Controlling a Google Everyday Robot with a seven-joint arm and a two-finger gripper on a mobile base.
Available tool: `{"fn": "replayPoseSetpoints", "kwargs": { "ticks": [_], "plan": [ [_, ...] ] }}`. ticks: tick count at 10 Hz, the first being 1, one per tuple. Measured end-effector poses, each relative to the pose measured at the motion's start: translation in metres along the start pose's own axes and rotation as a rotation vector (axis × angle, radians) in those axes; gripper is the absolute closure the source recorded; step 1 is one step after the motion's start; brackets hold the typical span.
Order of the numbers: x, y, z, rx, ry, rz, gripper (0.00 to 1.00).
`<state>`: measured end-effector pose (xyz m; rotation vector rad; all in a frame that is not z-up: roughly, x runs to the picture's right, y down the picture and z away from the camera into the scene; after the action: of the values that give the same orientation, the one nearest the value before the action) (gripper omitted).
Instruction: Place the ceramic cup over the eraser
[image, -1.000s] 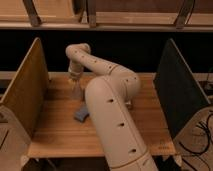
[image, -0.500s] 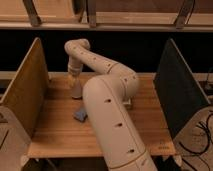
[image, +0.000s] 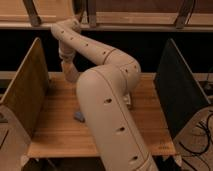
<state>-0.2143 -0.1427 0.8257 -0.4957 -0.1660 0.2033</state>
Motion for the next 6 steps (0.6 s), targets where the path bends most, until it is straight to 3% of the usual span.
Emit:
{"fn": "replayPoseSetpoints", "kwargs": {
  "ticks": [3, 5, 6],
  "plan": [
    [0.016, 0.012, -0.073, 0.078, 0.049, 0.046, 1.00],
    [0.043, 0.031, -0.119, 0.122, 0.058, 0.139, 1.00],
    [0.055, 0.041, -0.133, 0.132, 0.057, 0.182, 1.00]
  ]
}}
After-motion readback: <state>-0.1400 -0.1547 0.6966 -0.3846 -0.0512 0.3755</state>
